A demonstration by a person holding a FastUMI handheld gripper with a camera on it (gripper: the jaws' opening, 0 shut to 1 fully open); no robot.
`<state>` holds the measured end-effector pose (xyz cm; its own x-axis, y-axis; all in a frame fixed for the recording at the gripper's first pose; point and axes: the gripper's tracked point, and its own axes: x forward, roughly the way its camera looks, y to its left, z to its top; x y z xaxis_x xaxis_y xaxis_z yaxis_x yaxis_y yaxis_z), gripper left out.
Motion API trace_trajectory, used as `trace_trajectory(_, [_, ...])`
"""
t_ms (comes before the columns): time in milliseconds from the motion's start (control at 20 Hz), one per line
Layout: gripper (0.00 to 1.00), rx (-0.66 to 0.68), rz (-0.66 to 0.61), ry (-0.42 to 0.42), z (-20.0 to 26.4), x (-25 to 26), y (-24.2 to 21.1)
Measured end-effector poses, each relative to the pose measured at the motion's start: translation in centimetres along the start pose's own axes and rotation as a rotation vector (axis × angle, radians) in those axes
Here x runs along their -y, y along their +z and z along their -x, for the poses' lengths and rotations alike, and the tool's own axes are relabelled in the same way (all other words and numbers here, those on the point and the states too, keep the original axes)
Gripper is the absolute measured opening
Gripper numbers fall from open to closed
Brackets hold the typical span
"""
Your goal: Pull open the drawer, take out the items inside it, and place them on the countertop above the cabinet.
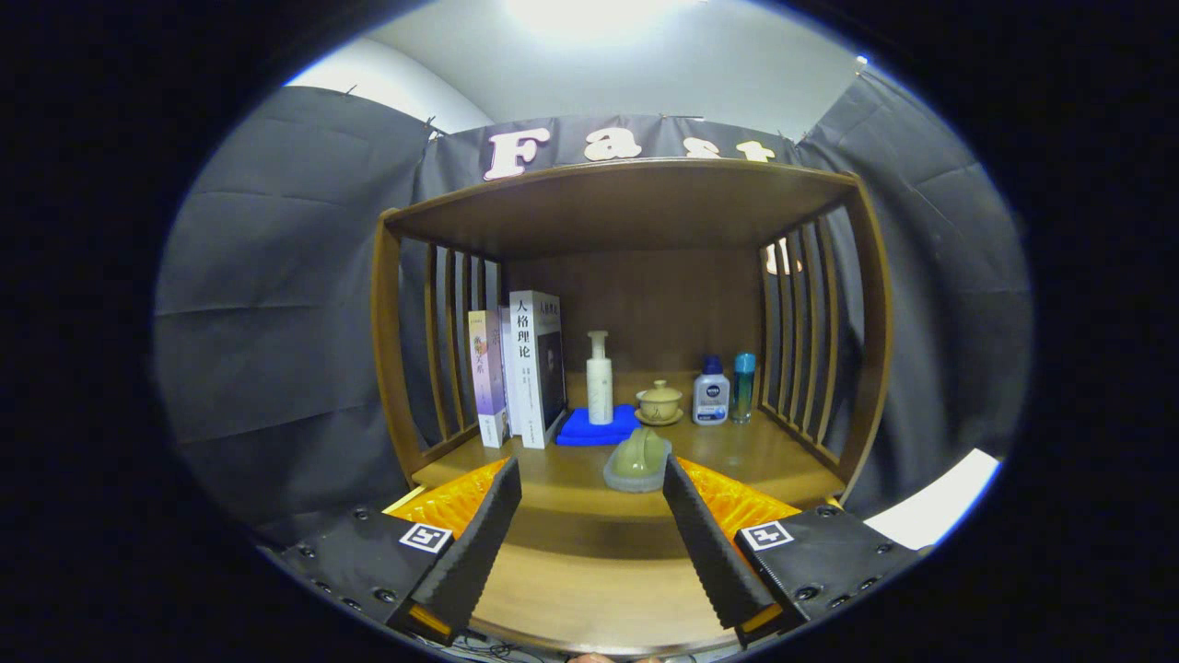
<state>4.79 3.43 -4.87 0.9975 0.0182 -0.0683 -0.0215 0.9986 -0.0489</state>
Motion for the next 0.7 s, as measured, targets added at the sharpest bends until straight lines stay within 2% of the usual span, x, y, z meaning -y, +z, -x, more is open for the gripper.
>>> trace_trajectory(250, [0.98, -0.065, 0.034, -0.042, 3.9, -0.2, -5.1])
trace_trajectory(450, [0.98, -0.063, 0.041, -0.058, 6.6, -0.6, -7.6])
trace_trajectory(700, [0.98, -0.116, 0.026, -0.048, 8.4, -1.5, -11.1])
